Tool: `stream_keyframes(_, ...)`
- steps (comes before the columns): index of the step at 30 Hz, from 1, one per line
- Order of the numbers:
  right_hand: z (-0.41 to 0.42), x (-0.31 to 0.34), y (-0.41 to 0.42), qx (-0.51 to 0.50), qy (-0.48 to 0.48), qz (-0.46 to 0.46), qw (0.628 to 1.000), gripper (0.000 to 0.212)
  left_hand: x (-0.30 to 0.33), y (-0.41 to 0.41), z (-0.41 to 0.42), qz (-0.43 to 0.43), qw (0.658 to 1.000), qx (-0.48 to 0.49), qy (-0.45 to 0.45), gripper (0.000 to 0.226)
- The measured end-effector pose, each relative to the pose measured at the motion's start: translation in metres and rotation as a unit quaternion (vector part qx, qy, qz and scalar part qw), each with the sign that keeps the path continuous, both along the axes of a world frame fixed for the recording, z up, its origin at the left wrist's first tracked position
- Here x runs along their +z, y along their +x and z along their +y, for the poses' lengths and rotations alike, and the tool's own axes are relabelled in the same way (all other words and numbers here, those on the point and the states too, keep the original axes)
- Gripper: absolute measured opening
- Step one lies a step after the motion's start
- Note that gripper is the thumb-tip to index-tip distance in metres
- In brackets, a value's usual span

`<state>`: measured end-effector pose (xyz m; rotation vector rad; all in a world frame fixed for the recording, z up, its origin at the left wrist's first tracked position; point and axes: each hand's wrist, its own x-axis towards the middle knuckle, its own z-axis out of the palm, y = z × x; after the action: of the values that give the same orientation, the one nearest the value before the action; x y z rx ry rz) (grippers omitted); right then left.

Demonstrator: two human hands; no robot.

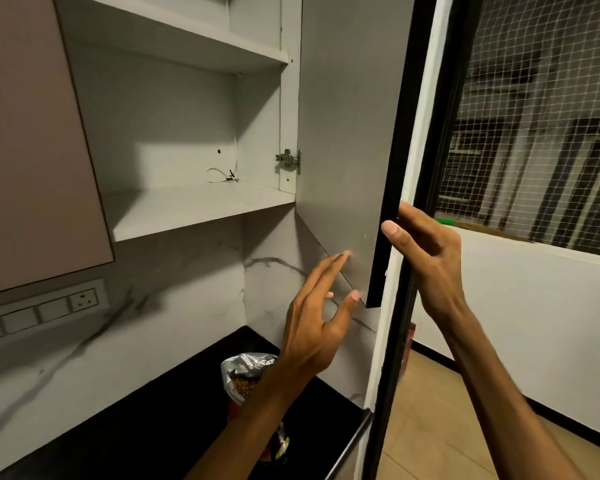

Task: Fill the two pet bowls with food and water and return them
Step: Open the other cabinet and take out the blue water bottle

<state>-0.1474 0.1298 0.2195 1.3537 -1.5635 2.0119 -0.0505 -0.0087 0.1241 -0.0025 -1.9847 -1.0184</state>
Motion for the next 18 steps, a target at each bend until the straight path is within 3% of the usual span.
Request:
stream_keyframes(3,-0.013,-0.001,0.009,0.036,0.006,0.013,0.999,0.042,-0.002,0.015,-0.007,0.022,1.0,-0.005,0.02,0.052)
stream_keyframes(9,-0.043,-0.005,0.026,0.129,0.01,0.038,0.991,0.051,-0.003,0.043,-0.021,0.033,0.997,0.009,0.074,0.046)
stream_keyframes(18,-0.091,-0.009,0.046,0.141,0.034,0.074,0.987,0.058,-0.001,0.075,-0.05,0.029,0.992,0.049,0.109,0.049)
